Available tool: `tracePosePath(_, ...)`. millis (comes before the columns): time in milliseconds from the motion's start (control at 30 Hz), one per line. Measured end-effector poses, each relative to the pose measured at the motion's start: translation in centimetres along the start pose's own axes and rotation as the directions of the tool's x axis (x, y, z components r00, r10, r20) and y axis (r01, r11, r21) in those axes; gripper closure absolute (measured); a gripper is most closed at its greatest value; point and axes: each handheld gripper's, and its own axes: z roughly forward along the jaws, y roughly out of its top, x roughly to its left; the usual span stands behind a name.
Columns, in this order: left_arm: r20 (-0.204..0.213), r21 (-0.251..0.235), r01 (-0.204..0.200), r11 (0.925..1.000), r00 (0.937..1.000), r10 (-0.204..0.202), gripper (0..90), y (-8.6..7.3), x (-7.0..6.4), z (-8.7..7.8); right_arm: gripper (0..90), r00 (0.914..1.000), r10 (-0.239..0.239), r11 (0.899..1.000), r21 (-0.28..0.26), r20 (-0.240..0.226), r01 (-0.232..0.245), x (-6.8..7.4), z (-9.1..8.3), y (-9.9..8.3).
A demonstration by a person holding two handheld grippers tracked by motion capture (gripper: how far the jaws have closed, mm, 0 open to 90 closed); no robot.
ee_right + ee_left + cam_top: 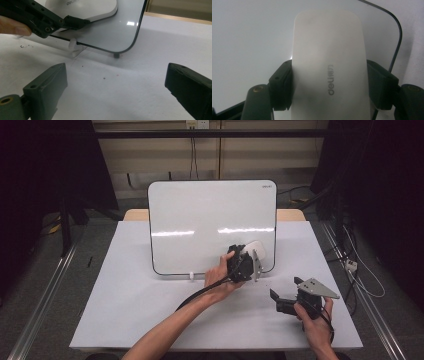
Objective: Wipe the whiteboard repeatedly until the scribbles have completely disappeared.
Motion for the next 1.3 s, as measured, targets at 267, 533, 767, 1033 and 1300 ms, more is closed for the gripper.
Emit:
tracePosePath(267, -0.065, 0.006, 0.12, 0.9928, 0.9908, -0.119, 31.2, -1.6, 2.6, -1.1, 4.7, 1.0, 0.002, 1.0, 0.0, 0.002, -0.002, -0.1, -0.1, -0.1)
tracePosePath(533, -0.018, -0.028, 0.204, 0.9786, 0.9787, -0.204, 31.3, -3.4, 3.9, -2.2, 4.7, 1.0, 0.001, 1.0, 0.0, 0.004, -0.001, 0.0, 0.0, 0.0)
tracePosePath(767, 0.033, -0.044, 0.262, 0.9641, 0.9649, -0.261, 31.3, -4.4, 4.5, -2.8, 4.7, 1.0, -0.002, 1.0, 0.001, 0.001, 0.002, 0.1, 0.2, 0.1)
tracePosePath(1033, 0.058, -0.081, 0.297, 0.9514, 0.9544, -0.293, 31.3, -4.9, 5.6, -4.6, 4.7, 0.9999, 0.007, 1.0, 0.006, 0.008, -0.007, 0.1, 0.5, 0.2)
tracePosePath(1300, 0.068, -0.071, 0.348, 0.9347, 0.9366, -0.344, 31.2, -5.9, 6.0, -5.7, 4.7, 1.0, -0.001, 1.0, 0.01, 0.002, 0.001, 0.2, 0.9, 0.3)
